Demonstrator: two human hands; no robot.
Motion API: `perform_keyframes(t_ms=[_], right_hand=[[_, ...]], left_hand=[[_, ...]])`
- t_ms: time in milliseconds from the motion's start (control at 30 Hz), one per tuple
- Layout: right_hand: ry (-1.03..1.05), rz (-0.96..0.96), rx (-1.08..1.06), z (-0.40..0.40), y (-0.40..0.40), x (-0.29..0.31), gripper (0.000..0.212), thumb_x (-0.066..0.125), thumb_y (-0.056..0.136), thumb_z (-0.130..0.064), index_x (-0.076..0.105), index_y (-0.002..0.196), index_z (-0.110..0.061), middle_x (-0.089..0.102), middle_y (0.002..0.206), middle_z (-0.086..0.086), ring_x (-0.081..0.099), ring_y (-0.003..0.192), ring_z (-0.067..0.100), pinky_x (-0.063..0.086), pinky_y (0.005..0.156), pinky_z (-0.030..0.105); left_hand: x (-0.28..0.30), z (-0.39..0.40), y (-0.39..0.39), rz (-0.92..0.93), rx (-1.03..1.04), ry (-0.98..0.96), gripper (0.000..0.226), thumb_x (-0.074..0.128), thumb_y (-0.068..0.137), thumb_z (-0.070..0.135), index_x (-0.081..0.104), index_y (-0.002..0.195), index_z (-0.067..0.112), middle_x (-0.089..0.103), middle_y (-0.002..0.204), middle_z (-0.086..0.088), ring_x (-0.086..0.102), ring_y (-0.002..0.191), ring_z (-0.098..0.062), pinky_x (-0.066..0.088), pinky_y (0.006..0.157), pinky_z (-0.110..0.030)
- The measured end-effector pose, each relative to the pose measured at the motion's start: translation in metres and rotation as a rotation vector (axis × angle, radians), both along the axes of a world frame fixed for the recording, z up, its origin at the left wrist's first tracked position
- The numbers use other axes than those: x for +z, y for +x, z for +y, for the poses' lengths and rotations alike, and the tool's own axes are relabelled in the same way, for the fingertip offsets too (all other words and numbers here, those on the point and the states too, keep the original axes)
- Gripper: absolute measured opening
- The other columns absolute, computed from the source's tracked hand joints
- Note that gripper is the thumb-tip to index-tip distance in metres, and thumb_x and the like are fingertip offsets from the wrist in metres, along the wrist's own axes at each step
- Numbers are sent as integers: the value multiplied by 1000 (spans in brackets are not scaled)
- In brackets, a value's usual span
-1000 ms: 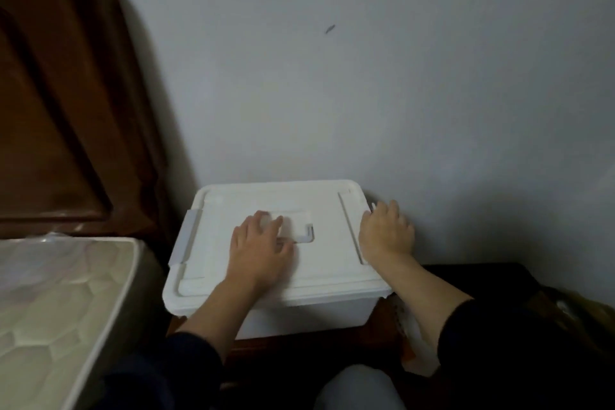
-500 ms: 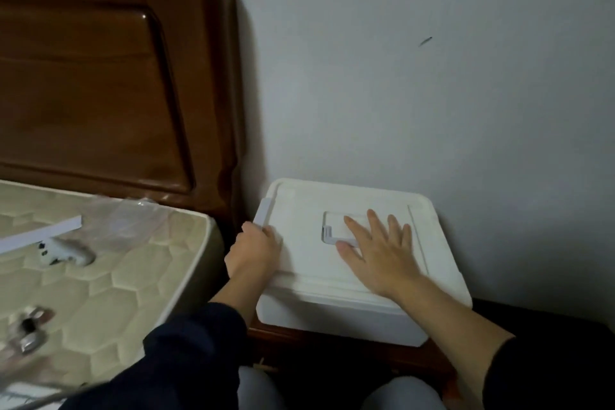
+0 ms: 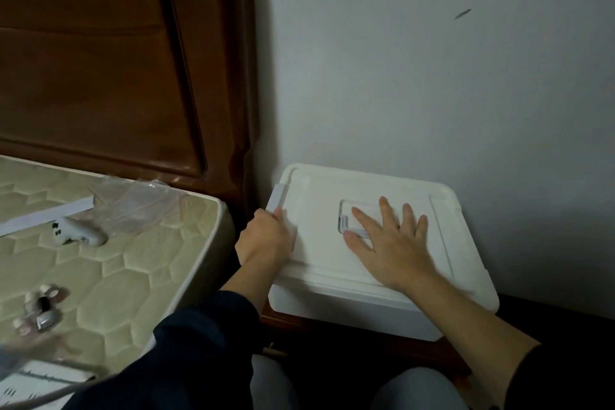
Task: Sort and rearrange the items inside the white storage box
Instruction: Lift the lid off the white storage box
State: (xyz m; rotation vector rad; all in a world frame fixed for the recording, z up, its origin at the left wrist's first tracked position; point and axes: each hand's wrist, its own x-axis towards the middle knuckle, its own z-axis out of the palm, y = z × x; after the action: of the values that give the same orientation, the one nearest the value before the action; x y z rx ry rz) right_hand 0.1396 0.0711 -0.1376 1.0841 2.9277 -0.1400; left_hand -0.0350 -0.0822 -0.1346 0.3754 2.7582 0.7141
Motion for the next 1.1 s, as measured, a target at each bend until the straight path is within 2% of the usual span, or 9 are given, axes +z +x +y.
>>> perform_keyframes(t_ms=[267, 433, 567, 667, 767, 833, 900, 967, 1100], right_hand=[[-7, -8, -1, -3, 0, 4, 77, 6, 90, -85, 7, 161, -55, -8, 175, 1, -11, 158, 45, -11, 122, 67], [2, -6, 1, -3, 0, 3, 78, 4, 89, -85, 7, 161, -55, -8, 175, 1, -10, 158, 45, -10, 122, 67], [5, 9, 3, -2, 0, 0, 79, 4, 88, -86, 8, 161, -55, -6, 175, 1, -9, 158, 45, -10, 123, 67], [-3, 37, -3, -1, 0, 2, 79, 4, 88, -86, 10, 160, -55, -5, 175, 0, -9, 158, 44, -10, 123, 66], [-15, 68, -12, -3, 2, 2, 78, 10, 90, -85, 19, 160, -52, 0, 175, -1, -7, 158, 42, -10, 124, 63], [-45, 153, -24, -3, 2, 3, 72, 25, 94, -78, 30, 158, -45, 12, 174, -1, 1, 159, 37, -6, 126, 58], [-113, 363, -105, 0, 5, 6, 65, 47, 97, -64, 41, 154, -33, 34, 166, 2, 22, 155, 31, 11, 128, 49], [-120, 508, -317, 8, 15, 8, 66, 56, 96, -53, 45, 150, -18, 48, 155, 9, 38, 145, 29, 26, 123, 45], [-27, 292, -648, 27, 49, 8, 86, 43, 96, -67, 32, 152, -3, 42, 154, 18, 43, 137, 40, 35, 116, 53]], left_hand=[[5, 2, 1, -33, 47, 3, 53, 24, 111, 50, 52, 135, 11, 64, 125, -14, 62, 114, -35, 39, 78, -42], [10, -2, -10, -89, 68, -30, 42, 26, 111, 21, 44, 147, 8, 51, 144, -17, 54, 130, -38, 45, 93, -46], [8, 2, 10, 123, 79, -53, 44, 31, 110, 37, 39, 148, 16, 41, 149, -18, 50, 129, -40, 42, 97, -51], [2, 2, 16, 387, -89, -141, 45, 30, 107, 41, 43, 145, 19, 44, 145, -12, 46, 130, -35, 42, 105, -53], [1, 3, 15, 338, -189, -96, 45, 28, 108, 43, 47, 136, 13, 57, 130, -10, 58, 116, -30, 52, 98, -48], [4, 4, 15, 253, -186, -20, 43, 33, 108, 43, 47, 134, 12, 56, 126, -11, 62, 108, -29, 57, 91, -47], [6, 1, 14, 189, -179, 39, 44, 36, 107, 44, 47, 135, 12, 55, 126, -10, 61, 108, -29, 55, 91, -45], [7, -6, 14, 135, -156, 98, 48, 39, 106, 46, 47, 139, 12, 53, 125, -8, 58, 106, -27, 49, 86, -41], [4, -19, 17, 36, -94, 117, 55, 46, 103, 51, 49, 138, 9, 48, 119, -7, 52, 105, -27, 43, 85, -41]])
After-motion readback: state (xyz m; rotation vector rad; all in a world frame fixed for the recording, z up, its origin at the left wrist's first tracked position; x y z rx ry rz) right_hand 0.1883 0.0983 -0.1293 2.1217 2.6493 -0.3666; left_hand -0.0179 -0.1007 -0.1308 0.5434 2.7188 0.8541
